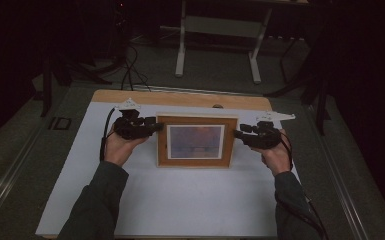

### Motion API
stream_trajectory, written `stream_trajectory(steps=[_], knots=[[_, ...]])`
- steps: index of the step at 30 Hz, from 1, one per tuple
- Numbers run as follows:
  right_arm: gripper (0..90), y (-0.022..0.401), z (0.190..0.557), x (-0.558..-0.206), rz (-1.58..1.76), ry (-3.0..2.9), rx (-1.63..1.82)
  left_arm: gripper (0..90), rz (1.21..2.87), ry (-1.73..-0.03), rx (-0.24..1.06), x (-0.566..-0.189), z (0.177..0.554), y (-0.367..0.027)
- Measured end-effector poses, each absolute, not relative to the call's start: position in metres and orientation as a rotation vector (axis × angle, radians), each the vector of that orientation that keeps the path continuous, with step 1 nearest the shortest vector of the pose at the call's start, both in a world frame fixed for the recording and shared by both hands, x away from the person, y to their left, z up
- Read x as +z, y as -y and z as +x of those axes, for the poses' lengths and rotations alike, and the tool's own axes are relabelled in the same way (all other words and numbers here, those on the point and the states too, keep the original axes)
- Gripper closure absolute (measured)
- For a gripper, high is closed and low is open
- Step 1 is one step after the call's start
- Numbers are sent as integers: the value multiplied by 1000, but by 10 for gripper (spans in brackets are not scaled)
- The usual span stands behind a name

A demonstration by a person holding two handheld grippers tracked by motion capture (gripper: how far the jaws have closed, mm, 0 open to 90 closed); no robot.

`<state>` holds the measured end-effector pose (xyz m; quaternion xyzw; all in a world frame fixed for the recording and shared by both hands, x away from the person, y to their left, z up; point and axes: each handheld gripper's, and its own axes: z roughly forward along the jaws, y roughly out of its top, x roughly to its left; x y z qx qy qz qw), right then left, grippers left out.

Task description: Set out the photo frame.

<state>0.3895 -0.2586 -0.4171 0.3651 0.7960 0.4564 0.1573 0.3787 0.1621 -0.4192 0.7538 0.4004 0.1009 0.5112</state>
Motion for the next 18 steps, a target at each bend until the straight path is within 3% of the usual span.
stream_trajectory(steps=[18], knots=[[553,276,380,-427,1076,-2275,1267,548,1823,-1046,320,-429,347,-193]])
